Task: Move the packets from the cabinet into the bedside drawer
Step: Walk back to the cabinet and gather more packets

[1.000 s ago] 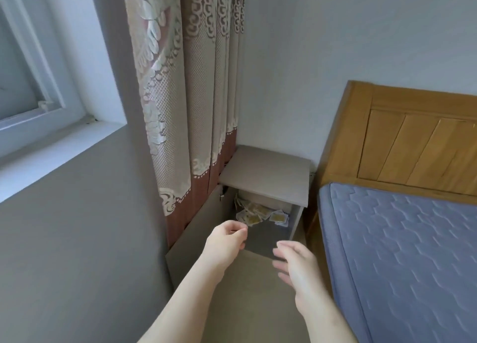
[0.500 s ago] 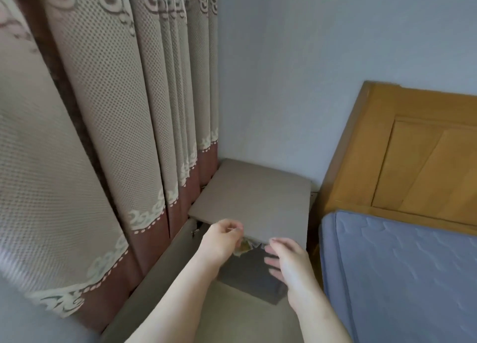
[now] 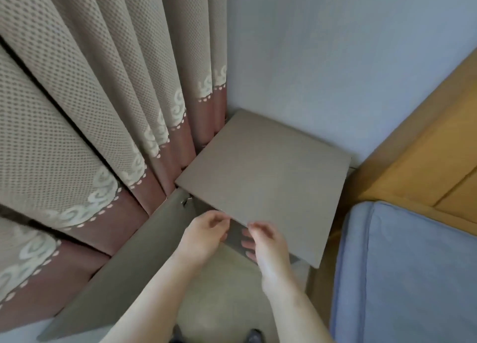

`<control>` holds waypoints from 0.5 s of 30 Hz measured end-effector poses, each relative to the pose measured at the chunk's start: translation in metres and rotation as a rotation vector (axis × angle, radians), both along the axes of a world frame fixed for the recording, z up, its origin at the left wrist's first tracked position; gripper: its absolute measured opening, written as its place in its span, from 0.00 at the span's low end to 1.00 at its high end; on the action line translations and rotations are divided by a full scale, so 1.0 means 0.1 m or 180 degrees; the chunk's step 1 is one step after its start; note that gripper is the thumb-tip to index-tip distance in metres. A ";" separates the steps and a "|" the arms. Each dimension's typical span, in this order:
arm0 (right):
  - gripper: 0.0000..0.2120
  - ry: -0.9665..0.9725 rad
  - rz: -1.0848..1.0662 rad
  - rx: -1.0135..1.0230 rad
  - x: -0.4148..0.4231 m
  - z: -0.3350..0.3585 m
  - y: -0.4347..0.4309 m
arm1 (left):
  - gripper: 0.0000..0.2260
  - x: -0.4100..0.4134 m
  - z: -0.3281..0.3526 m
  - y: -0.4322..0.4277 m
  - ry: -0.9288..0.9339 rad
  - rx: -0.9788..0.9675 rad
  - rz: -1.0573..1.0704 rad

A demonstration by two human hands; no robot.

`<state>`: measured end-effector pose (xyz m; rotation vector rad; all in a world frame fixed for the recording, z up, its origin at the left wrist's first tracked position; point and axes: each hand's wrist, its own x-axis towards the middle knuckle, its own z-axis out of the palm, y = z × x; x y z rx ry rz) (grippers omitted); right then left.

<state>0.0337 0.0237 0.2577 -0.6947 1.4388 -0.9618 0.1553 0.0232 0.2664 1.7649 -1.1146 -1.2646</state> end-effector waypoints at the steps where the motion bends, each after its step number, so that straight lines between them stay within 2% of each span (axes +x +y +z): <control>1: 0.07 -0.0007 -0.0031 0.0055 -0.02 -0.12 -0.09 | 0.06 -0.02 -0.10 -0.10 -0.0081 0.0034 -0.0055; 5: 0.09 0.0207 -0.0024 0.0343 -0.02 -0.77 -0.35 | 0.08 0.03 -0.67 -0.41 -0.0333 0.0336 -0.0234; 8: 0.11 0.0434 -0.0003 0.0481 0.04 -1.32 -0.49 | 0.05 0.15 -1.18 -0.54 -0.0611 0.0616 -0.0434; 12: 0.12 0.0576 0.0308 0.0774 0.15 -2.16 -0.58 | 0.10 0.40 -1.94 -0.52 -0.0975 0.0927 -0.0621; 15: 0.07 0.0660 0.0496 0.0983 0.18 -2.82 -0.64 | 0.10 0.57 -2.63 -0.54 -0.1248 0.1142 -0.0786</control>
